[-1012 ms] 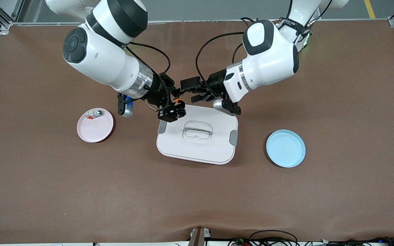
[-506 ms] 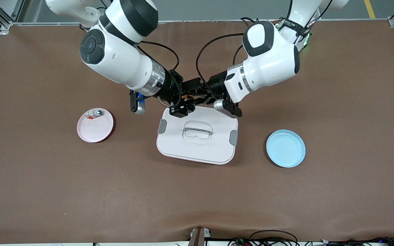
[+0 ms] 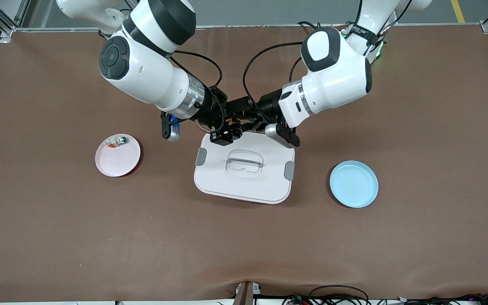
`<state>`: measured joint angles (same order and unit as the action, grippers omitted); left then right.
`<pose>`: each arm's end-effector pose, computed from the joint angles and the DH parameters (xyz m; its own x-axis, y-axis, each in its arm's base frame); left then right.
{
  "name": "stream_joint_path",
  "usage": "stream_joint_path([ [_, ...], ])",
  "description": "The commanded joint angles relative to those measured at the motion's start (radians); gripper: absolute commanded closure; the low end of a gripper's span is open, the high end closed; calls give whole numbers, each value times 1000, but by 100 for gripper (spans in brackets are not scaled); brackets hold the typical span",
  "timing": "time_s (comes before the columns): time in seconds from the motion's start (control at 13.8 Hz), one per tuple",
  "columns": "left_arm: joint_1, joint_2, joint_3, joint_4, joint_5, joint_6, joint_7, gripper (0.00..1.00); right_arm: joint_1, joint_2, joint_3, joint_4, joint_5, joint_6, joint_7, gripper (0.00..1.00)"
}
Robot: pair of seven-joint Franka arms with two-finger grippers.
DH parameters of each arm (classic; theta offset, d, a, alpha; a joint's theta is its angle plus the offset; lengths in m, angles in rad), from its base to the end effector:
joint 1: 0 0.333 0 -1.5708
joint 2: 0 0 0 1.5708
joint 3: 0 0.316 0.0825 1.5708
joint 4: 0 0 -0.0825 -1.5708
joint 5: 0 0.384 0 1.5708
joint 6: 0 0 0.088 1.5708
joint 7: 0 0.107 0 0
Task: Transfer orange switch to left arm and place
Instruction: 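Grasp the switch with the left gripper and open the right gripper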
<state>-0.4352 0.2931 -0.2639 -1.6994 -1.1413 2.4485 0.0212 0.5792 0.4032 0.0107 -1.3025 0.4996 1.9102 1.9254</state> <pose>0.5313 -0.4235 0.4790 0.9970 0.0767 0.0031 0.0362 -0.5053 0.8622 0.5639 0.4170 0.5433 0.0940 -0.8580 -0.5049 -0.9930 -0.1171 0.0141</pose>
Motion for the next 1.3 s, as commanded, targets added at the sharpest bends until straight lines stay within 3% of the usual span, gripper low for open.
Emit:
stream_joint_path([
  [0.0, -2, 15, -3, 17, -34, 9, 49, 25, -2, 14, -6, 35, 31, -11, 18, 100],
  [0.29, 0, 15, -3, 17, -32, 1, 68, 77, -4, 14, -6, 35, 34, -14, 18, 100],
  [0.43, 0, 17, -3, 17, -32, 0, 74, 99, -2, 16, -6, 35, 34, -8, 17, 100],
  [1.23, 1, 15, -3, 17, -32, 0, 74, 100, -1, 28, -9, 34, 33, -3, 6, 100],
])
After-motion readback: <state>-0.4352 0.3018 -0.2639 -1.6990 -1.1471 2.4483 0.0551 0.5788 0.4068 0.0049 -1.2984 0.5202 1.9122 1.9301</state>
